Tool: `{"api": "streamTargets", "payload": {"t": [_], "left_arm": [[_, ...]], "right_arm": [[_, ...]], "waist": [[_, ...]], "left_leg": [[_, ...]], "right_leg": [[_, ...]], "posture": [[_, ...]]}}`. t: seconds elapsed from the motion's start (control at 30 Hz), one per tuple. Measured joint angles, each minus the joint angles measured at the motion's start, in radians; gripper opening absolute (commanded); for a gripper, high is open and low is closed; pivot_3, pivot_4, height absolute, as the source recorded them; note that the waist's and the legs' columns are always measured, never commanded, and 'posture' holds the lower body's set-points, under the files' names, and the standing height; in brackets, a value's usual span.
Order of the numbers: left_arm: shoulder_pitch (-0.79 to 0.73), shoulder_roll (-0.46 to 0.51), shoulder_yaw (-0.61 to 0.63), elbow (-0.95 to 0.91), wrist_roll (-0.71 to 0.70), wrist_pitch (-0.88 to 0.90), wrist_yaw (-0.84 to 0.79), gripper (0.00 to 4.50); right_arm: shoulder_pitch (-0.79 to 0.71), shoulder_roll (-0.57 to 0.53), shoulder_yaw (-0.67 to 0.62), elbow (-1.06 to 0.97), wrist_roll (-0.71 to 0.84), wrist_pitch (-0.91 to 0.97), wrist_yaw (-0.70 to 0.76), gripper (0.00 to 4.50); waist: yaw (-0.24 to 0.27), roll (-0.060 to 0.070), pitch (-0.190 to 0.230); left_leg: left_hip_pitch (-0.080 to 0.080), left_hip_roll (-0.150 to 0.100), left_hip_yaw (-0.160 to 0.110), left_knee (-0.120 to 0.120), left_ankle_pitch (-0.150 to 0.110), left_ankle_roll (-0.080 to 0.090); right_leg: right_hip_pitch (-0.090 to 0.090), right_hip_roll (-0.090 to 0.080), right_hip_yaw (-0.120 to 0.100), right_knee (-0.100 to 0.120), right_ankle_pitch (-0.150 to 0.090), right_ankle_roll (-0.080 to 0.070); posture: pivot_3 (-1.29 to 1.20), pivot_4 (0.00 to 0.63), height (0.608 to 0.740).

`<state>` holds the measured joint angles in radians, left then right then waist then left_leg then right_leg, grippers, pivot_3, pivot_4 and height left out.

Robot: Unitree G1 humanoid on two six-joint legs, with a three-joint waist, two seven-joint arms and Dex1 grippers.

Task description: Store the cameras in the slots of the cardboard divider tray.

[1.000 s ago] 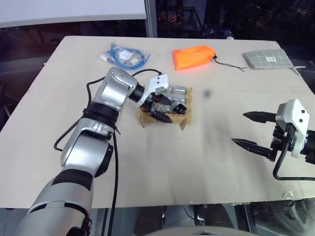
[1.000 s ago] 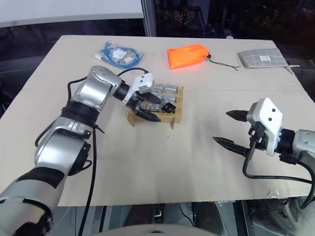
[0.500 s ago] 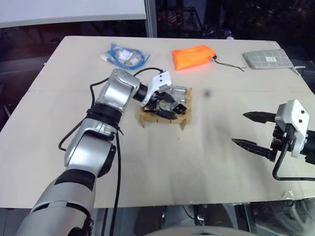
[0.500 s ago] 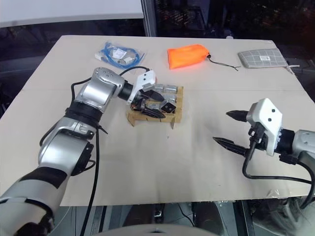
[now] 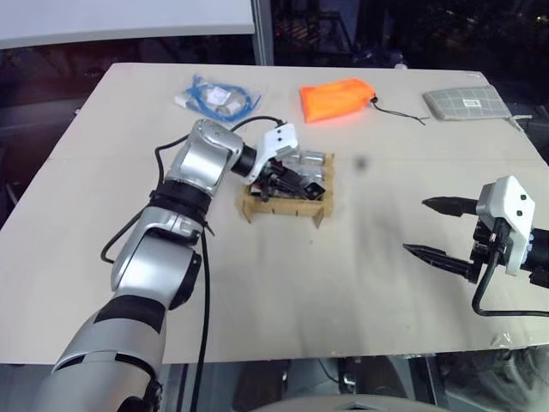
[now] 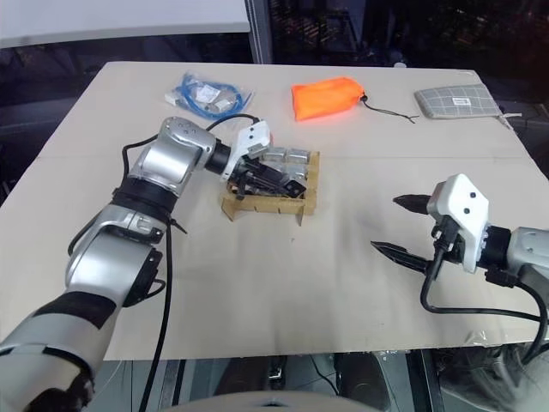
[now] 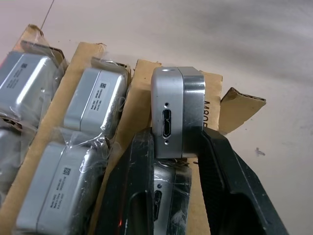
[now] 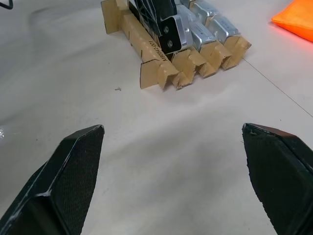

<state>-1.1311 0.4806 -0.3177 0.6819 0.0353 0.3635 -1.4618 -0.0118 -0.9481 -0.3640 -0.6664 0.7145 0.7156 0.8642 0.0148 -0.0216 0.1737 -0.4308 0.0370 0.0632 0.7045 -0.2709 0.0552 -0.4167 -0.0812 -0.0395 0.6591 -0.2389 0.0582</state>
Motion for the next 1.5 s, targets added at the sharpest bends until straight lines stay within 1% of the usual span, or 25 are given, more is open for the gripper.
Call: {"api": "streamTargets", "payload": {"t": [0.2,0.3,0.43,0.57,0.7,0.9,1.27,1.33,1.43,1.47,1.5], "left_arm": [[-0.096,0.008,-0.047,0.06,0.041,-0.1,-0.068,0.67],[-0.168,0.008,-0.087,0.155,0.087,-0.195,-0.107,0.67],[-0.21,0.001,-0.127,0.229,0.14,-0.299,-0.137,0.67],[-0.237,-0.016,-0.166,0.269,0.151,-0.348,-0.143,0.67],[-0.253,-0.03,-0.193,0.299,0.164,-0.385,-0.145,0.67],[-0.289,-0.067,-0.197,0.371,0.216,-0.438,-0.142,0.67],[-0.331,-0.118,-0.2,0.459,0.277,-0.448,-0.119,0.67],[-0.333,-0.119,-0.201,0.462,0.282,-0.455,-0.12,1.68],[-0.333,-0.12,-0.203,0.471,0.303,-0.466,-0.125,2.88],[-0.333,-0.12,-0.203,0.471,0.306,-0.467,-0.125,3.4],[-0.333,-0.121,-0.2,0.471,0.305,-0.466,-0.121,3.8]], "right_arm": [[0.003,0.0,0.004,0.0,-0.001,-0.001,0.0,4.5],[0.003,0.0,0.01,0.0,-0.003,-0.002,0.0,4.5],[0.002,0.005,0.021,0.001,-0.006,-0.008,-0.002,4.5],[0.002,0.015,0.042,0.0,-0.008,-0.015,-0.011,4.5],[0.005,0.018,0.042,0.0,-0.011,-0.019,-0.021,4.5],[0.008,0.024,0.043,0.0,-0.013,-0.021,-0.028,4.5],[0.034,0.043,0.046,-0.006,-0.025,-0.024,-0.044,4.5],[0.035,0.045,0.046,-0.011,-0.026,-0.025,-0.045,4.5],[0.036,0.046,0.046,-0.012,-0.028,-0.029,-0.045,4.5],[0.037,0.046,0.046,-0.012,-0.029,-0.03,-0.045,4.5],[0.038,0.046,0.046,-0.012,-0.03,-0.031,-0.045,4.5]], "waist": [[0.001,0.0,0.0],[0.0,0.0,0.0],[0.0,0.0,0.0],[-0.001,0.0,0.0],[-0.001,0.0,0.0],[-0.001,0.0,0.0],[-0.001,0.0,0.0],[-0.001,0.0,0.0],[-0.001,0.0,0.0],[-0.001,0.0,0.0],[0.0,0.0,0.0]], "left_leg": [[0.0,0.0,0.0,0.0,0.001,-0.001],[0.0,0.0,0.0,0.0,-0.001,0.002],[0.0,0.0,0.0,0.0,-0.001,0.002],[0.0,0.0,0.0,0.0,-0.001,0.002],[0.0,0.0,0.0,0.0,-0.001,0.002],[0.0,0.0,0.0,0.0,-0.001,0.002],[0.0,0.0,0.0,0.0,-0.001,0.002],[0.0,0.0,0.0,0.0,-0.001,0.002],[0.0,0.0,0.0,0.0,-0.001,0.002],[0.0,0.0,0.0,0.0,-0.001,0.002],[0.0,0.0,0.0,0.0,-0.001,0.002]], "right_leg": [[0.0,0.0,0.0,0.0,0.0,0.0],[0.0,0.0,0.0,0.0,0.0,0.0],[0.0,0.0,0.0,0.0,0.0,0.0],[0.0,0.0,0.0,0.0,0.0,0.0],[0.0,0.0,0.0,0.0,0.0,0.0],[0.0,0.0,0.0,0.0,0.0,0.0],[0.0,0.0,0.0,0.0,0.0,0.0],[0.0,0.0,0.0,0.0,0.0,0.0],[0.0,0.0,0.0,0.0,0.0,0.0],[0.0,0.0,0.0,0.0,0.0,0.0],[0.0,0.0,0.0,0.0,0.0,0.0]], "posture": [[0.0,0.15,0.74],[0.0,0.15,0.74],[0.0,0.15,0.74],[0.0,0.15,0.74],[0.0,0.15,0.74],[0.0,0.15,0.74],[0.0,0.15,0.74],[0.0,0.15,0.74],[0.0,0.15,0.74],[0.0,0.15,0.74],[0.0,0.15,0.74]]}}
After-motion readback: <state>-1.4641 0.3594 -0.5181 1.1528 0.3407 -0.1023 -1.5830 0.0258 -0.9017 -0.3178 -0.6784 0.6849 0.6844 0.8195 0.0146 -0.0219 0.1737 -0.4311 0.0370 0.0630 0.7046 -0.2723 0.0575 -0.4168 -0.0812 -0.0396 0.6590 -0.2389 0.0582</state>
